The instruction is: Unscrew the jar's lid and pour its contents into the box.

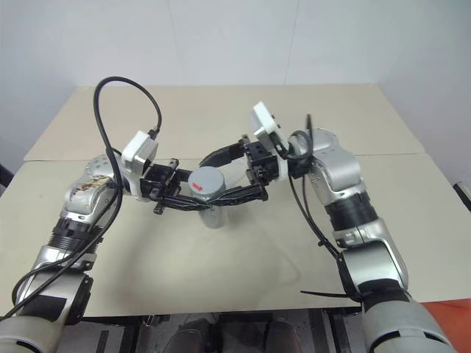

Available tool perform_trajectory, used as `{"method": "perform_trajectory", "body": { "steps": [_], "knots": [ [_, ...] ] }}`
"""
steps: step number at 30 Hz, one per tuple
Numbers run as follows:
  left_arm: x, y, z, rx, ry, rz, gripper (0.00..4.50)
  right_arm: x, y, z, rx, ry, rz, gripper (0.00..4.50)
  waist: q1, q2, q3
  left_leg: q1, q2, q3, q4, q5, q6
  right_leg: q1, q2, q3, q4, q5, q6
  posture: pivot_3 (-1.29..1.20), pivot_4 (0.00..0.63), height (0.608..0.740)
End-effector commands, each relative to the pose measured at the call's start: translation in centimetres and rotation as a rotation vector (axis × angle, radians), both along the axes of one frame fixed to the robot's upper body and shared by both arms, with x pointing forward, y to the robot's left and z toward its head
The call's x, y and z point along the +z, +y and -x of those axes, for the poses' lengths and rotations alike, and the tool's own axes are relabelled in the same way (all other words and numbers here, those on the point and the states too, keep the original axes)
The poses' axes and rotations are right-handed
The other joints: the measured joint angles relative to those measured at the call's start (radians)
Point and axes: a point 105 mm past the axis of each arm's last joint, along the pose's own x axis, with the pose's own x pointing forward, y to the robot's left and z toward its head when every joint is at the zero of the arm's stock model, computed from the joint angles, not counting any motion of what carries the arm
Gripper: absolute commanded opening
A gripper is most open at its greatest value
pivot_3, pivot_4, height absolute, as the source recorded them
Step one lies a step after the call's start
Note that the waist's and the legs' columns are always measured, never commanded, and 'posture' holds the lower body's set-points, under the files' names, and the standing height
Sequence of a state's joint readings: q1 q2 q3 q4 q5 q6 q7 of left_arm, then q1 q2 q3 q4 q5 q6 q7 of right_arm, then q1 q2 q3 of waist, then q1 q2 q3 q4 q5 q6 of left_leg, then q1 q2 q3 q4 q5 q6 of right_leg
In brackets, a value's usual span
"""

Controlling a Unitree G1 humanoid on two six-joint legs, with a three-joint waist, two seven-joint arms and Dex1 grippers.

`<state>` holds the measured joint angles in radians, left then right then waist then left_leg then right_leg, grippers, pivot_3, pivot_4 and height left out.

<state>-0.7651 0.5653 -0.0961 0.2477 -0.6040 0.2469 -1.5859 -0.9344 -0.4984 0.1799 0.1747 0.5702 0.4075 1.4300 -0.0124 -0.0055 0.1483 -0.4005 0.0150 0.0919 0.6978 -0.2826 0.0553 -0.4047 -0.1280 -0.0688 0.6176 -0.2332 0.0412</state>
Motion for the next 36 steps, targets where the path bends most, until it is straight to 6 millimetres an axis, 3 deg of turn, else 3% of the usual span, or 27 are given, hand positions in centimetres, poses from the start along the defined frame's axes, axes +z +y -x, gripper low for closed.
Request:
{"method": "perform_trajectory", "body": {
  "steps": [1,4,7,12,15,18,23,30,36],
  "knots": [
    [0.6,1.4,-0.8,0.098,-0.027,0.027,1.92,2.3,-1.4,0.3,-0.146,-0.083,-0.080,4.48,0.000,0.000,0.000,0.000,0.000,0.000,0.000,0.000,0.000,0.000,0.000,0.000,0.000,0.000,0.000,0.00,0.150,0.740],
    [0.1,1.8,-1.6,0.182,-0.026,0.046,1.92,2.4,-2.2,0.2,-0.311,-0.101,-0.080,4.48,0.000,0.000,0.000,0.000,0.000,0.000,0.000,0.000,0.000,0.000,0.000,0.000,0.000,0.000,0.000,0.00,0.150,0.740],
    [-0.3,1.4,-2.3,0.241,-0.030,0.070,1.92,2.1,-1.5,0.1,-0.440,-0.112,-0.048,4.48,-0.001,0.000,0.000,0.001,0.000,0.000,0.000,0.000,0.000,0.000,0.000,0.000,0.001,0.000,0.000,0.00,0.150,0.740],
    [-0.4,0.5,-2.7,0.267,-0.023,0.107,1.92,3.0,0.6,0.9,-0.479,-0.097,-0.098,4.48,0.000,0.000,0.000,0.001,0.000,0.001,0.000,0.000,0.000,0.000,0.000,0.001,0.002,0.000,0.000,0.00,0.150,0.740],
    [-0.4,0.1,-2.6,0.258,-0.024,0.111,1.92,2.6,1.9,-0.1,-0.568,-0.114,-0.058,4.48,-0.002,0.000,0.000,0.001,-0.001,0.001,0.000,0.000,0.000,0.000,0.000,0.001,0.002,0.000,0.000,0.00,0.150,0.740],
    [-0.3,0.1,-2.7,0.261,-0.026,0.111,1.92,2.5,2.5,-0.9,-0.600,-0.111,-0.049,4.48,-0.002,0.000,0.000,0.001,0.000,0.001,0.000,0.000,0.000,0.000,0.000,0.001,0.002,0.000,0.000,0.00,0.150,0.740],
    [-0.3,0.3,-2.7,0.266,-0.028,0.109,1.92,2.7,3.3,-0.4,-0.568,-0.115,-0.061,4.48,0.001,0.000,0.000,0.000,-0.001,0.000,0.000,0.000,0.000,0.000,0.000,0.001,0.002,0.000,0.000,0.00,0.150,0.740],
    [0.1,0.8,-2.7,0.280,-0.034,0.106,1.92,1.2,2.6,-2.1,-0.652,-0.143,0.016,4.48,-0.003,0.000,0.000,0.001,-0.001,0.000,0.000,0.000,0.000,0.000,0.000,0.001,0.002,0.000,0.000,0.00,0.150,0.740],
    [0.2,1.1,-2.5,0.282,-0.040,0.099,1.92,1.8,0.9,-2.8,-0.704,-0.136,-0.009,4.48,-0.002,0.000,0.000,0.001,-0.001,0.000,0.000,0.000,0.000,-0.001,0.000,0.001,0.002,0.000,0.000,0.00,0.150,0.740]
  ]
}}
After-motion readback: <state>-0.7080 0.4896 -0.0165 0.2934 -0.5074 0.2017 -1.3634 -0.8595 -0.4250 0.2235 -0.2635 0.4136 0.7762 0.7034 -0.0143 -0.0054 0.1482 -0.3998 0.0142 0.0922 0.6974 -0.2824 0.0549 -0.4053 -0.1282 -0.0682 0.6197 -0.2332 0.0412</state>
